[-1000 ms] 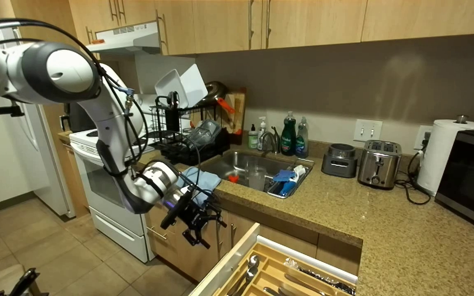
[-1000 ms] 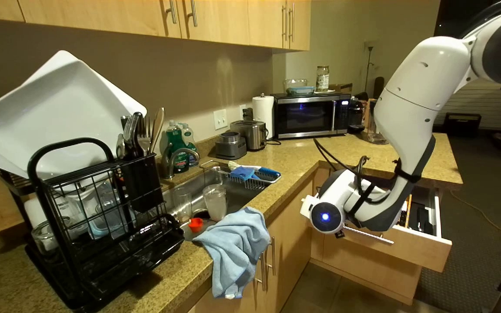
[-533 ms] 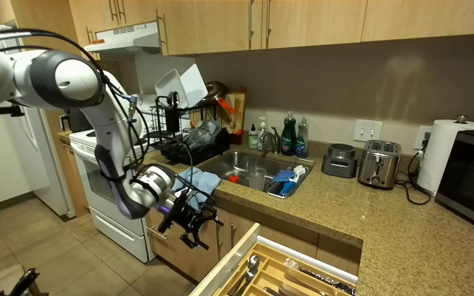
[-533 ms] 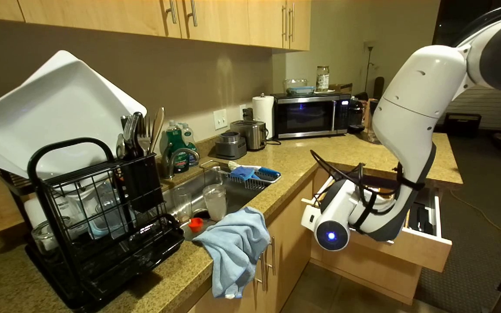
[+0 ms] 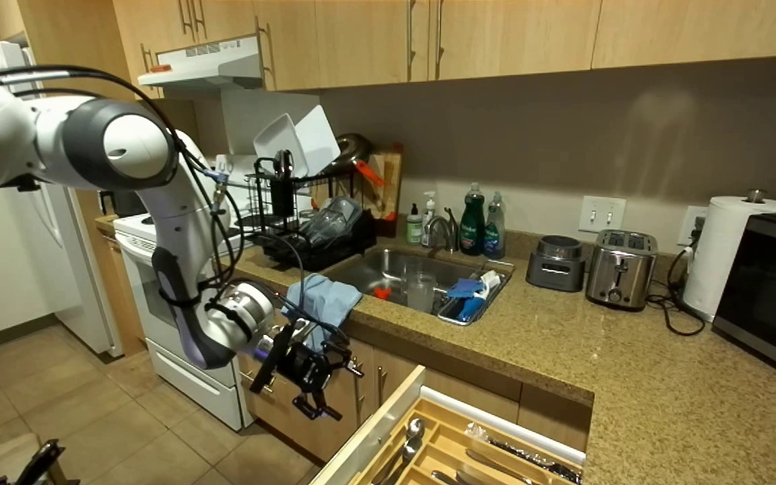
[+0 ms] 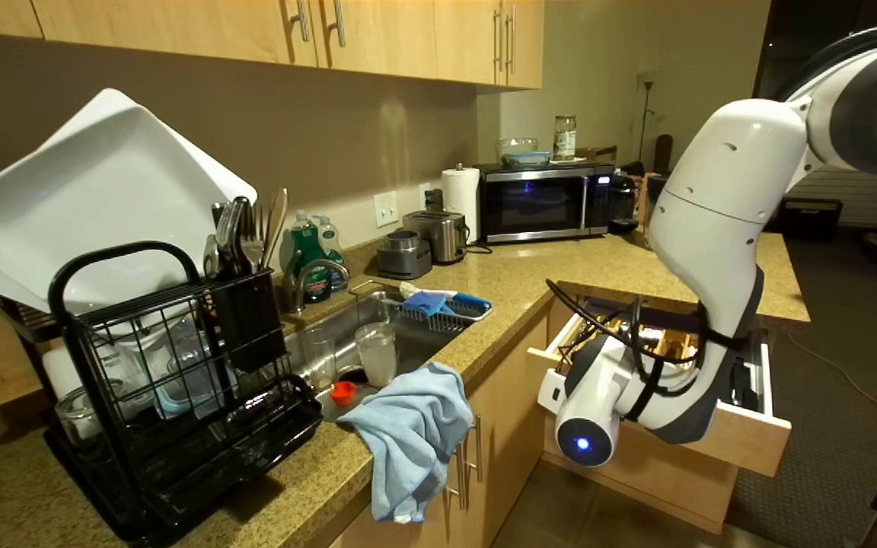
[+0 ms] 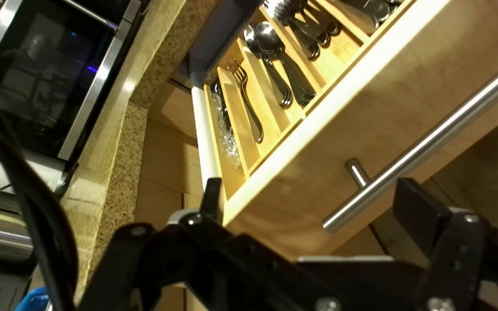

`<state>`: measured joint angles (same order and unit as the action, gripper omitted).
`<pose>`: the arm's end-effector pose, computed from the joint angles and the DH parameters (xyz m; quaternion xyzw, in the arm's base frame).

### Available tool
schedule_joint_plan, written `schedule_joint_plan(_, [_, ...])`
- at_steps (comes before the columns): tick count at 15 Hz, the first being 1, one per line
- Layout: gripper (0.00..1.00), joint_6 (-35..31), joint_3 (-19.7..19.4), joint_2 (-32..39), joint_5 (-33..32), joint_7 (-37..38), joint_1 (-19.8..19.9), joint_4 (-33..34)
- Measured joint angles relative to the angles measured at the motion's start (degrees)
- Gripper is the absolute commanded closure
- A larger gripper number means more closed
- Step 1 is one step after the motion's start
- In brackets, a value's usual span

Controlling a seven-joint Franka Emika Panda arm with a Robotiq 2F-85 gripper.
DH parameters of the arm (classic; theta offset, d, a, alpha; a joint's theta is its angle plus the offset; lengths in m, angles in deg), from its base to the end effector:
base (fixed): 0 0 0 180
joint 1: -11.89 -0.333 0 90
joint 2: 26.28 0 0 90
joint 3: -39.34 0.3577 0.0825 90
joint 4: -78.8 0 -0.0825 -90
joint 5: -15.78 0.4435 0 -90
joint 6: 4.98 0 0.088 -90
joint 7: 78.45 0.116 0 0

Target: Close the open drawer on the right

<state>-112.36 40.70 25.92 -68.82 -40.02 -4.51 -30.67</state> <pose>0.5777 0.0982 -0.0245 0.7387 0.3451 -0.0733 0.5743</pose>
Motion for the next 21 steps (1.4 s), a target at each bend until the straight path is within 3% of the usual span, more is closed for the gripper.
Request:
schedule_joint_plan(8, [0.00,7.3,2.8,3.1,2.2,3.3,0.6,0.8])
schedule_joint_plan(9, [0.08,7.9,3.1,3.5,2.7,3.3,0.6,1.0])
schedule_joint_plan(10, [0.26,8.4,3.3,3.9,3.3,3.3,0.6,1.1])
schedule_joint_plan(21, [0.98,10.8,4.1,7.5,7.2,3.3,0.6,3.1])
